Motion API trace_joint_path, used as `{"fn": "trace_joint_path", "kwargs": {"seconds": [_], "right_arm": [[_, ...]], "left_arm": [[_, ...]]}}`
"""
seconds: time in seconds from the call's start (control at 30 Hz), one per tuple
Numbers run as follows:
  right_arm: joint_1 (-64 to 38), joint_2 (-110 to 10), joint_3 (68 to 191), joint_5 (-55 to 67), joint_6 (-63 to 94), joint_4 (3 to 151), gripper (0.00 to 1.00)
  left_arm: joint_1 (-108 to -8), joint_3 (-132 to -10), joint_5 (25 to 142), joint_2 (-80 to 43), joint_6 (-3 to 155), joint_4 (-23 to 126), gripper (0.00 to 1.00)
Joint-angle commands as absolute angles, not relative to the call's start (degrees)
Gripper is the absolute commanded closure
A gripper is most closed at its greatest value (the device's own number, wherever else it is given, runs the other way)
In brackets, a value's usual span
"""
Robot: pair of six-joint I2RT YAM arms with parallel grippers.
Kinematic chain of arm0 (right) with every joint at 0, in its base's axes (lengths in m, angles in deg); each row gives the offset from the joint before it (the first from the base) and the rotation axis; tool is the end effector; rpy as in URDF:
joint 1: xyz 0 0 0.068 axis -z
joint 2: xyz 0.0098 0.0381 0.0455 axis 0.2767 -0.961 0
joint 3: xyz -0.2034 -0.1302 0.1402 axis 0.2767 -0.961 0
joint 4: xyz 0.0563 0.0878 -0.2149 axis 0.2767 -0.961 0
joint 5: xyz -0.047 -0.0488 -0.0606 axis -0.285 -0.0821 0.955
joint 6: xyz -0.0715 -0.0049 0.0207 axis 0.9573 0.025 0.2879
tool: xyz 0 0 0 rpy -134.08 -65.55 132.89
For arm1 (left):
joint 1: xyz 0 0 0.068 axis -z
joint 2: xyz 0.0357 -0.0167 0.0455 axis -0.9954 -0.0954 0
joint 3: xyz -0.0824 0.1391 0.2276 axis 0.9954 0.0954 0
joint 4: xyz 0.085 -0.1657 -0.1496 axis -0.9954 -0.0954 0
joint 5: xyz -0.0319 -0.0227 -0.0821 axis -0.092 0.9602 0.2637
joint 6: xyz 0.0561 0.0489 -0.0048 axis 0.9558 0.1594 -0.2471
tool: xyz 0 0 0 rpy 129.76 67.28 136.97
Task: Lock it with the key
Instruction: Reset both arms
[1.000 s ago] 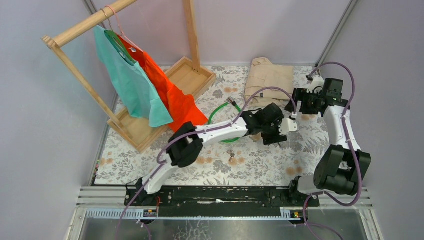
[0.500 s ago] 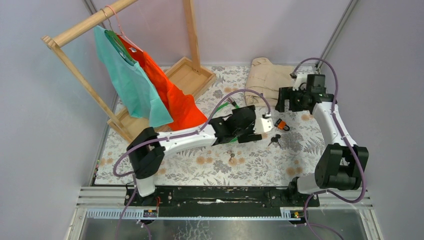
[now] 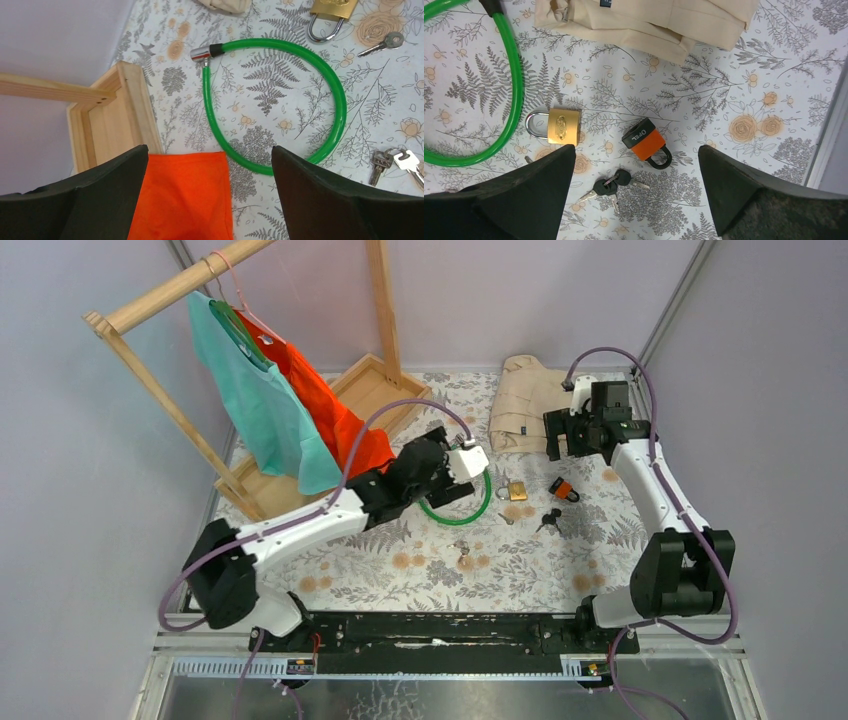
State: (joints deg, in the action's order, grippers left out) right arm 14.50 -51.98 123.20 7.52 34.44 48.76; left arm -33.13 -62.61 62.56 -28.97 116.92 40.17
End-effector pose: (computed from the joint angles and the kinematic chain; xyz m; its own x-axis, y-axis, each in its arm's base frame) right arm 0.3162 0.0156 0.2947 -0.6409 -0.2254 -0.7338 -0.2487 0.9653 -0.0793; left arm 0.2256 -0.2606 0.2842 0.0283 0.7223 -0.6910 0.7235 0.4622 0.5128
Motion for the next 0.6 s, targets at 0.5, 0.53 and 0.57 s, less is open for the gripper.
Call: {"fn": "trace_joint_path", "kwargs": {"seconds": [0.5, 0.53, 0.57], "right_arm": [[14.1, -40.2, 119.2, 0.3, 36.9, 47.1, 0.01], [14.1, -40.8, 120.1, -0.1, 36.6, 45.9, 0.01], [14.0, -41.7, 121.4, -0.2, 36.6, 44.6, 0.01]], "left_arm": [[-53.0, -59.4, 80.9, -5.0, 105.7, 25.7, 0.00], [-54.7, -57.6, 81.9, -3.3, 105.0, 27.3, 0.00], [-56.6, -55.8, 82.8, -1.5, 104.6, 29.3, 0.00]]}}
